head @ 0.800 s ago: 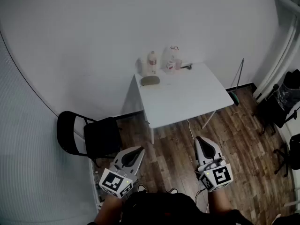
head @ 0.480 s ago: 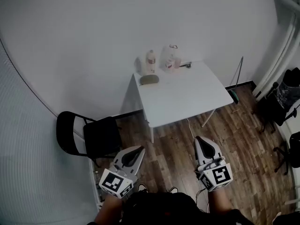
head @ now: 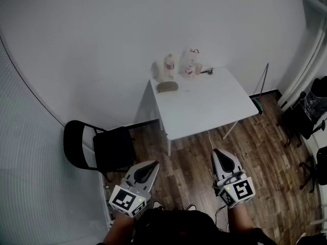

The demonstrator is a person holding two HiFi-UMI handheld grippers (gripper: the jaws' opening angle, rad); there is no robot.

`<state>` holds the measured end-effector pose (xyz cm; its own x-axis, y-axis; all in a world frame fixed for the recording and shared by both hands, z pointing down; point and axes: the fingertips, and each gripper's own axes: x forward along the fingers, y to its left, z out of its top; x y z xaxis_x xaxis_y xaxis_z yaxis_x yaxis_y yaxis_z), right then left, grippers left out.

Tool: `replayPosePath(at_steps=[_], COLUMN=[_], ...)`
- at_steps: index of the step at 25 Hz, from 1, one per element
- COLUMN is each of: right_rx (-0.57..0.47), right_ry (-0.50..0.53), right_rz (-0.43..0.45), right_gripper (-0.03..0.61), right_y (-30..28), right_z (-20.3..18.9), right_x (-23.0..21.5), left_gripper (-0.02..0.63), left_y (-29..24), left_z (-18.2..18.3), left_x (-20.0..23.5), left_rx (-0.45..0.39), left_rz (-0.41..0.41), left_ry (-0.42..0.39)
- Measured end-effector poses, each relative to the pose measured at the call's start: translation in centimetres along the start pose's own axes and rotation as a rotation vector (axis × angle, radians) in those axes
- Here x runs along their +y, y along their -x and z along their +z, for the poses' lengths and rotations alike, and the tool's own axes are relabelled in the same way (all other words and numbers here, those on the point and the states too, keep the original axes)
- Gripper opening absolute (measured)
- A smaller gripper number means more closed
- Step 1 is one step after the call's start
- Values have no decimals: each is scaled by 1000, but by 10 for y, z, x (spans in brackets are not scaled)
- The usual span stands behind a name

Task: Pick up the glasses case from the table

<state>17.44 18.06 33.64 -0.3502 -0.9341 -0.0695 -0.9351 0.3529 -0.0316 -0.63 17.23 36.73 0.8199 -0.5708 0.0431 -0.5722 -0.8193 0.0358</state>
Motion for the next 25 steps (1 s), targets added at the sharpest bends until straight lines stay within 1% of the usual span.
replayPosePath(at_steps=[4, 7, 10, 13, 16, 18, 21, 25], right_rx=[28, 76, 115, 119, 137, 136, 147, 153], right_ry=[20, 38, 24, 3, 23, 27, 18, 17], right_rz=[13, -3, -31, -39, -42, -41, -59, -66], right_gripper=[21, 21, 21, 21, 21, 21, 21, 23], right_y=[-27, -46, -67, -78, -87, -95, -105, -121], right_z=[-10, -22, -37, -45, -50, -52, -59, -65], right_x=[21, 37, 48, 65, 77, 78, 67, 51], left_gripper=[21, 21, 21, 21, 21, 21, 21, 21], left_y=[14, 28, 38, 51, 58, 55, 44, 26], left_z=[-3, -9, -22, -36, -42, -43, -43, -43], left_x=[29, 51, 75, 88, 97, 103, 112, 128], left_rx=[2, 4, 23, 47, 55, 55, 52, 53], left_rz=[15, 12, 8, -5, -27, -35, -45, -34], left_ry=[9, 22, 34, 39, 46, 48, 35, 39])
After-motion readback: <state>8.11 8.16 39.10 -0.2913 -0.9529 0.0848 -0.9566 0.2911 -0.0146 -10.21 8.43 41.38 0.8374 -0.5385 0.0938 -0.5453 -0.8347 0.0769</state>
